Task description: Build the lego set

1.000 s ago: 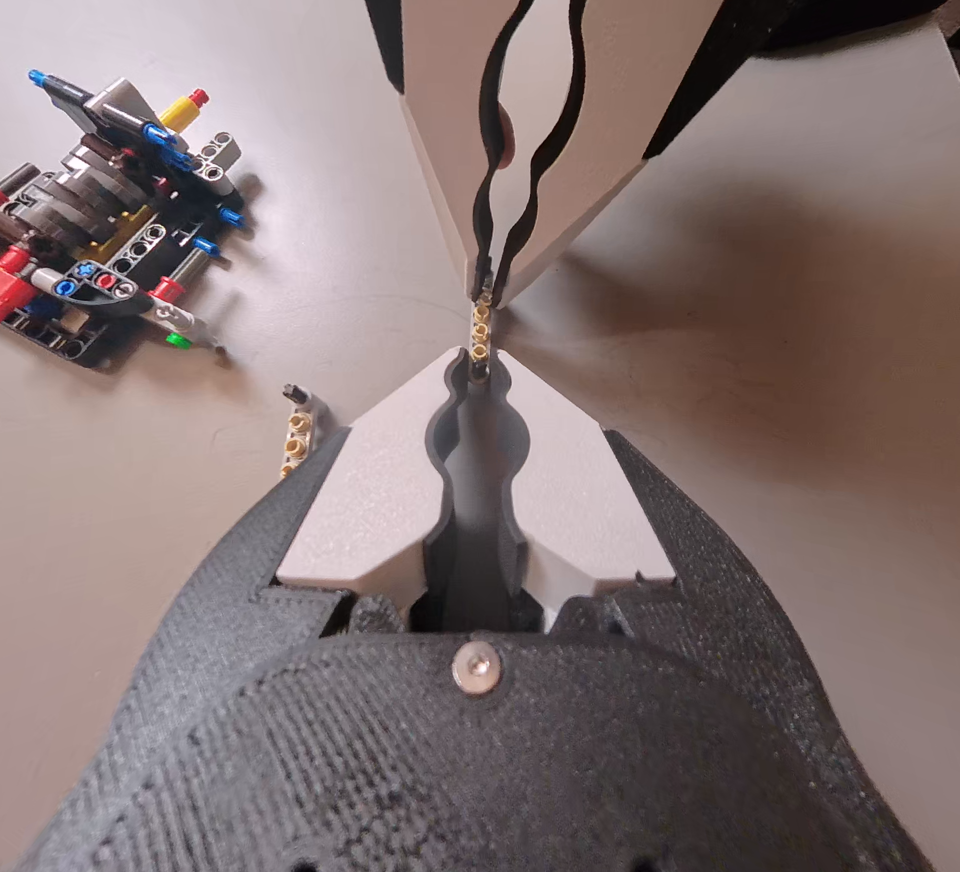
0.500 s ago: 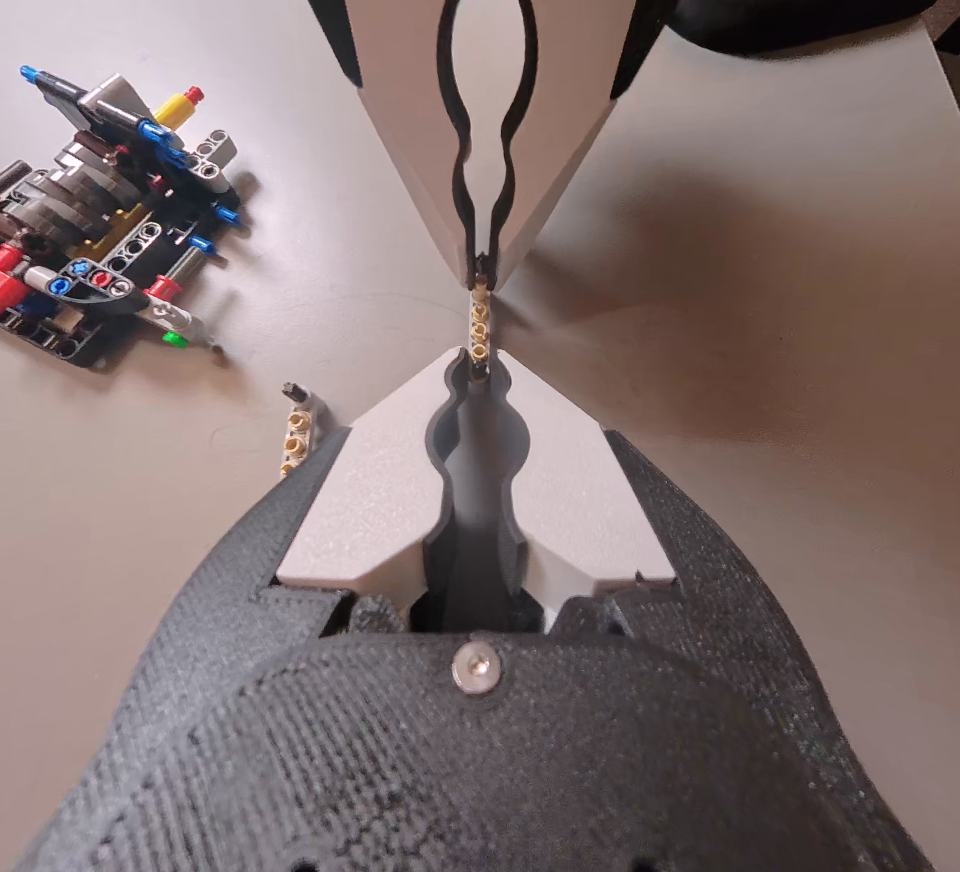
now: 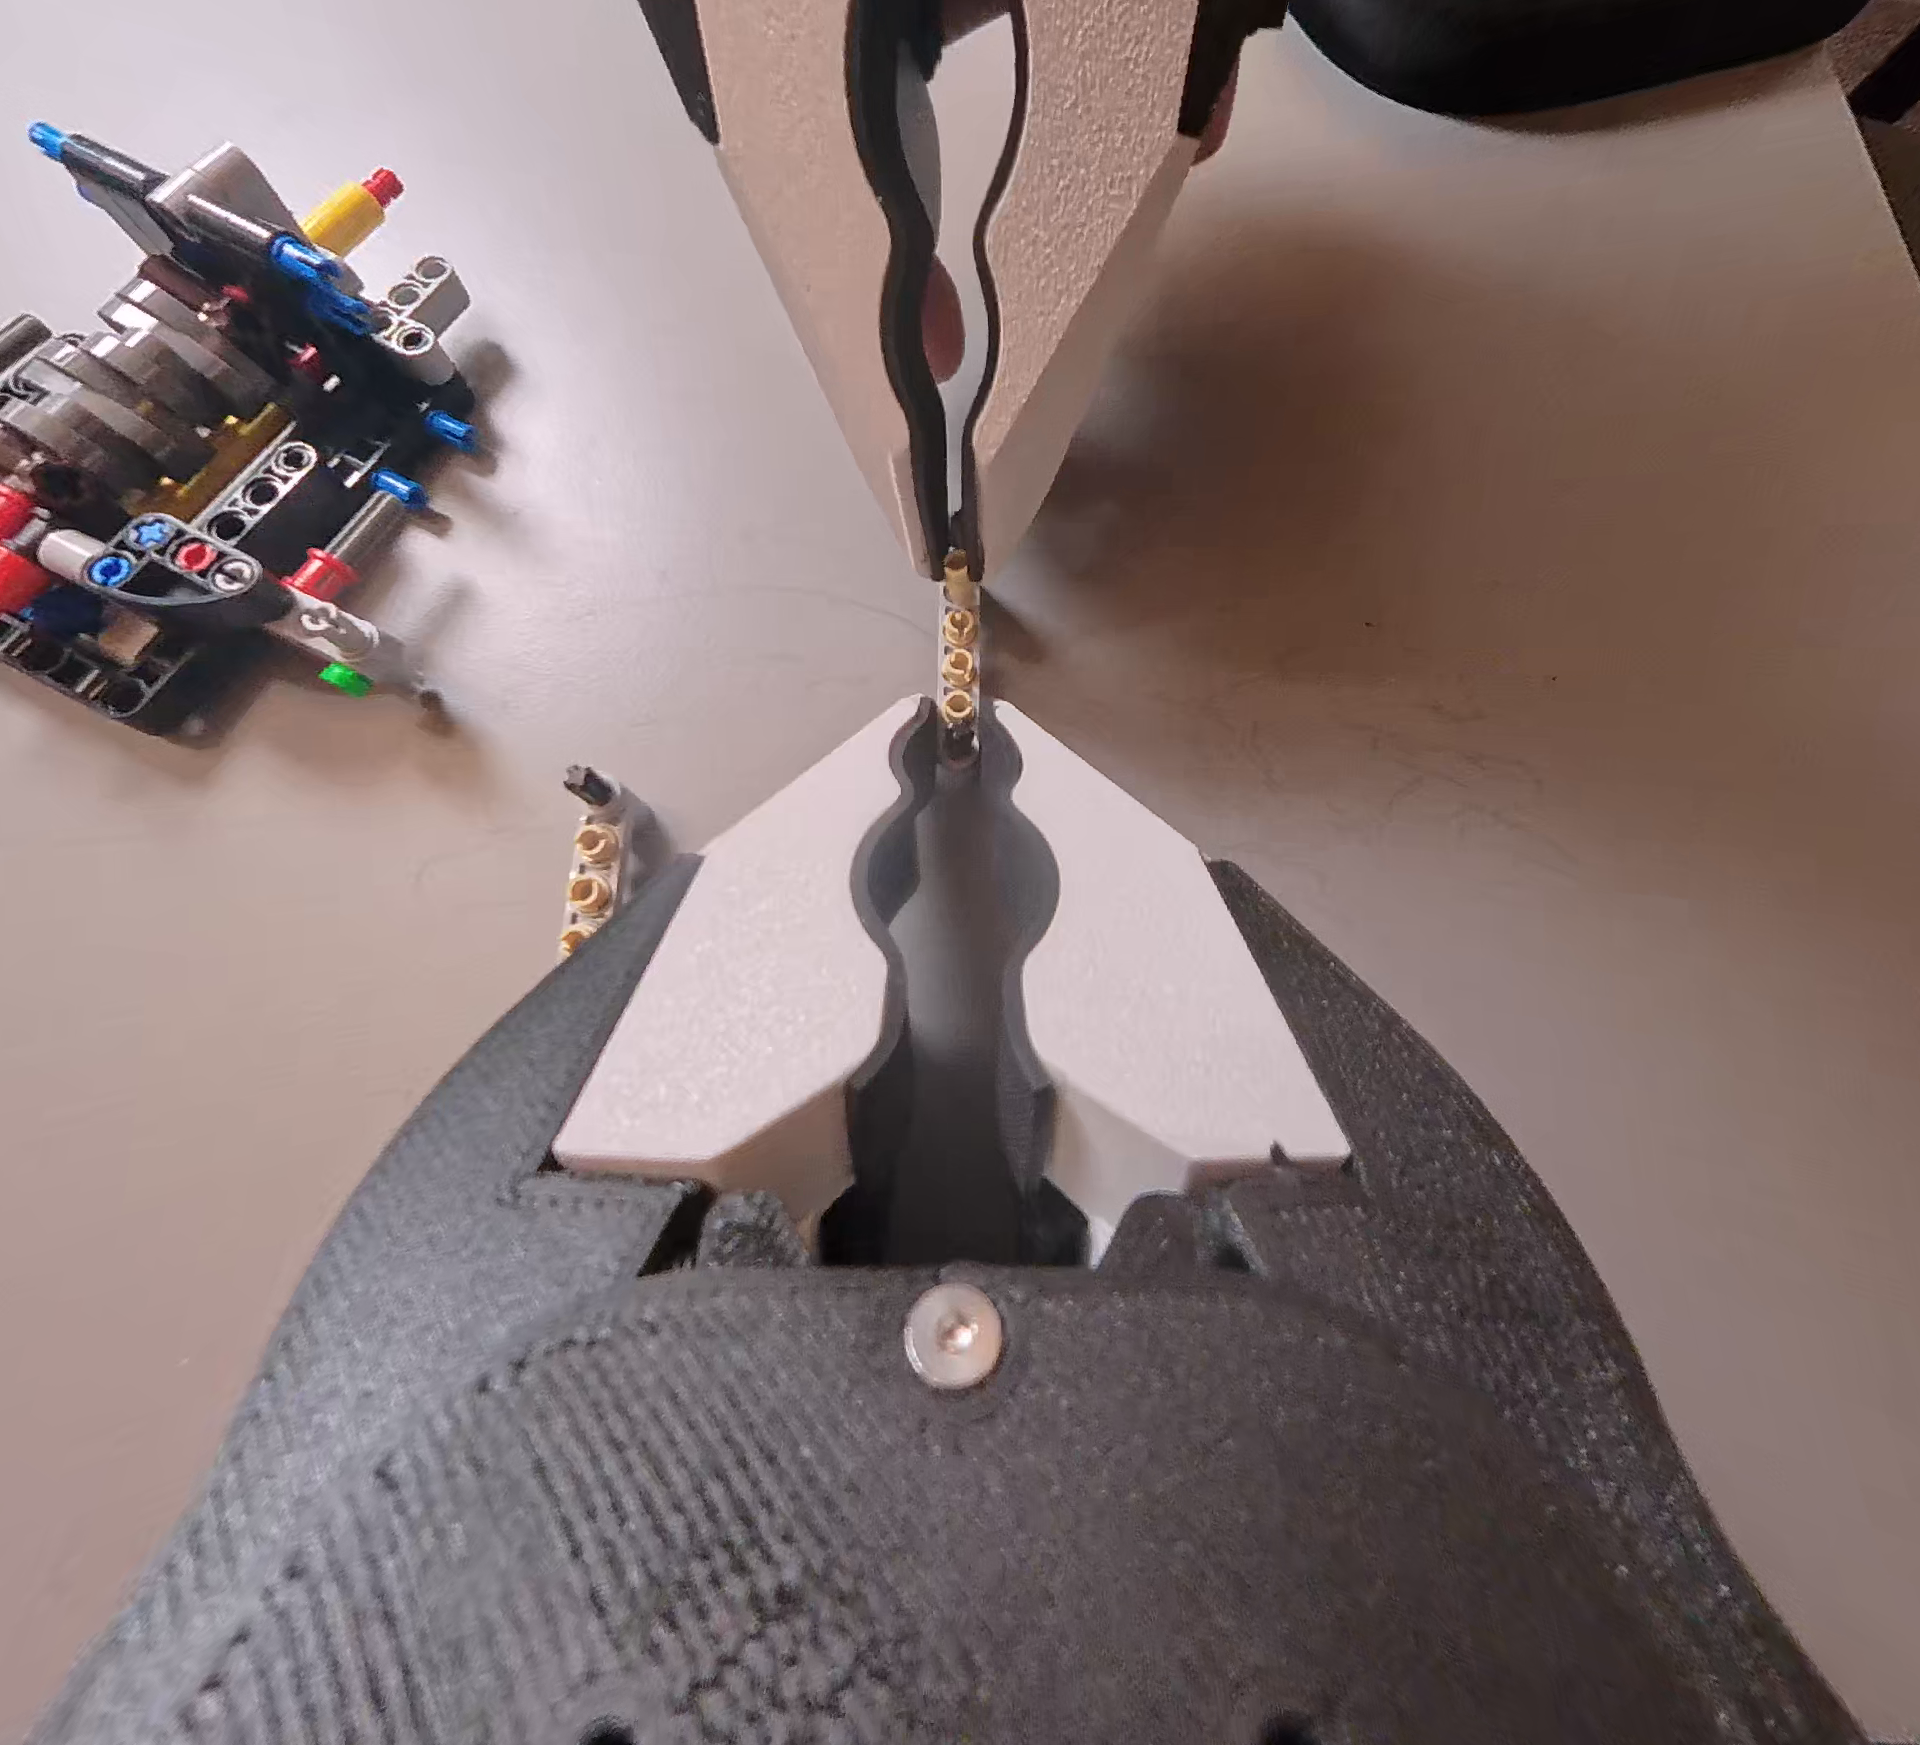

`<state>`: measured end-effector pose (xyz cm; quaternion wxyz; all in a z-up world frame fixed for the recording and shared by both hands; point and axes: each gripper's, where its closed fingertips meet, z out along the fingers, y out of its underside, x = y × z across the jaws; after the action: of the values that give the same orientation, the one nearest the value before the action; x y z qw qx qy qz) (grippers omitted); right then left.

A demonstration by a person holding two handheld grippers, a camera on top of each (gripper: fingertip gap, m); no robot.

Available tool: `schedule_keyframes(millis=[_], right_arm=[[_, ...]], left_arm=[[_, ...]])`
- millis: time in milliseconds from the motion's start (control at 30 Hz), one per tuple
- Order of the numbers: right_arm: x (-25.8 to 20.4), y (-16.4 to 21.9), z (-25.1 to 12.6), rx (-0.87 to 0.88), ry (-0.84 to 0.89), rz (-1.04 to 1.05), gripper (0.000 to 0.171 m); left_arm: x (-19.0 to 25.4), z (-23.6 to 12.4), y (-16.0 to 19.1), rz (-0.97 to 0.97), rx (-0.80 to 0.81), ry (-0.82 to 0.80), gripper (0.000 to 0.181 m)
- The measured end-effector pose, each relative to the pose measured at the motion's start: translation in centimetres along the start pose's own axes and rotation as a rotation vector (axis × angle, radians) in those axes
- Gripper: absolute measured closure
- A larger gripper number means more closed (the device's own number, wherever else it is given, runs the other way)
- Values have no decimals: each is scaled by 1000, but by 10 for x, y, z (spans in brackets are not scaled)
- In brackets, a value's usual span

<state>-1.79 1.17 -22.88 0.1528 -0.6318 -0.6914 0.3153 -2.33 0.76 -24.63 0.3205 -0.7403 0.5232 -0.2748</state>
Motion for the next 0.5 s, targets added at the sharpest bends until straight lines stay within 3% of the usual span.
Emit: schedule_keyframes(millis=[500], right_arm=[[-10, -3, 2, -159, -154, -274, 168]], left_arm=[[9, -3, 3, 109, -6, 98, 175]])
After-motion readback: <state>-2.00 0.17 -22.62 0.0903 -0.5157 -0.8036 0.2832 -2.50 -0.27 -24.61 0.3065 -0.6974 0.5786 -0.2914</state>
